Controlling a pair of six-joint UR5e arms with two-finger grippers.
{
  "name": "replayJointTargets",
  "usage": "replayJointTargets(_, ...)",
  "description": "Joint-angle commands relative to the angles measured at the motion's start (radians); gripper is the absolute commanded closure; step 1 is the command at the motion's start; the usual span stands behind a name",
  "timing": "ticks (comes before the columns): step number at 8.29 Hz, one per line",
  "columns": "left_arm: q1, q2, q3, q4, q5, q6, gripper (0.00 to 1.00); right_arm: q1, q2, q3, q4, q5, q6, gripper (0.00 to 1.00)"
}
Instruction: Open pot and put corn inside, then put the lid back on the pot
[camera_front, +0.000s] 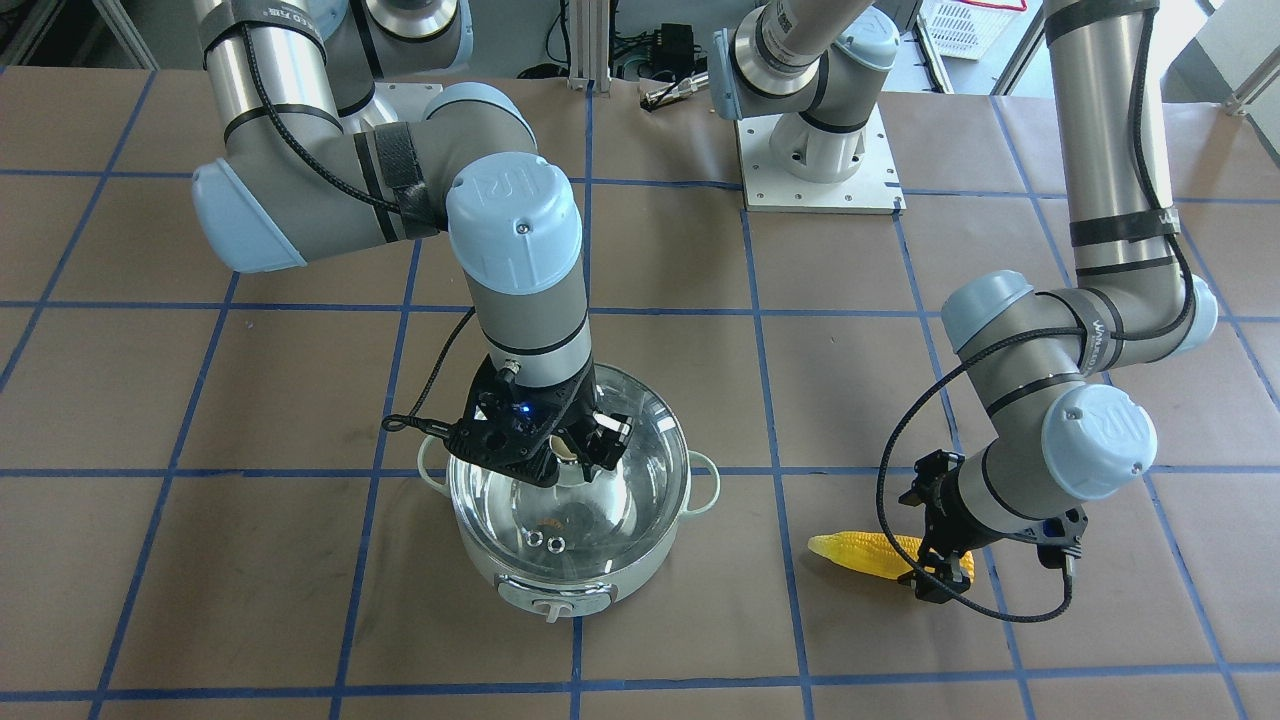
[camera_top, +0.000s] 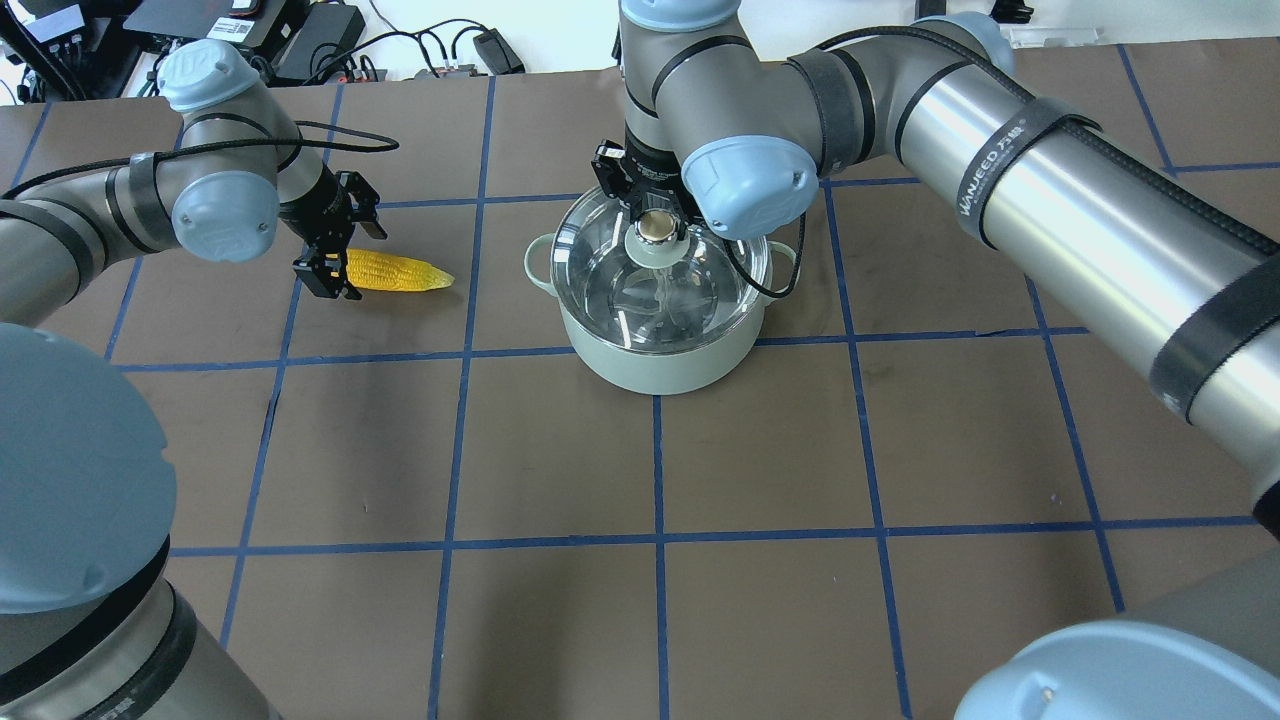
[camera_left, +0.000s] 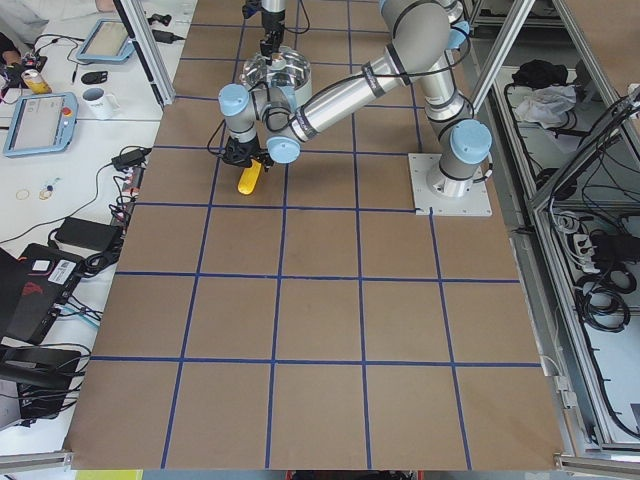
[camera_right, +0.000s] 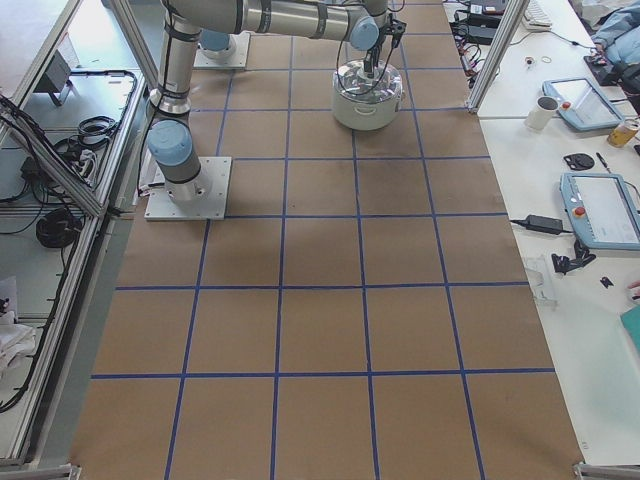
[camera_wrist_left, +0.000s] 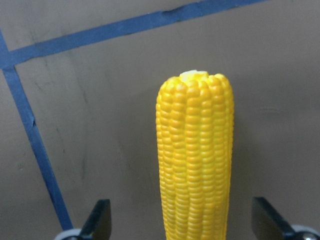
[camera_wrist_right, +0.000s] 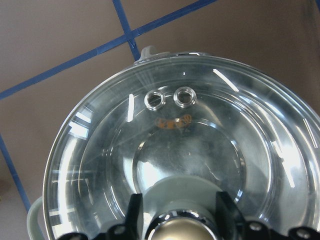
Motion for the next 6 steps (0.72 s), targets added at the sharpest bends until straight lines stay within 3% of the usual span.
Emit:
replayJointTargets(1, 0.001, -0.040, 0.013, 0.041, 0.003, -0.002, 0.00, 0.000, -0.002, -0.002, 0.029, 0.001, -0.030, 0.65)
replayJointTargets(4, 0.001, -0.066, 0.013, 0.075, 0.003, -0.016, 0.00, -0.008, -0.037, -0.010, 0.085, 0.001, -0.090, 0.67)
replayJointTargets(6, 0.001, -0.066, 0.013, 0.078, 0.001, -0.004, 0.77, -0.020, -0.055, -0.018, 0.111, 0.026, -0.110, 0.69)
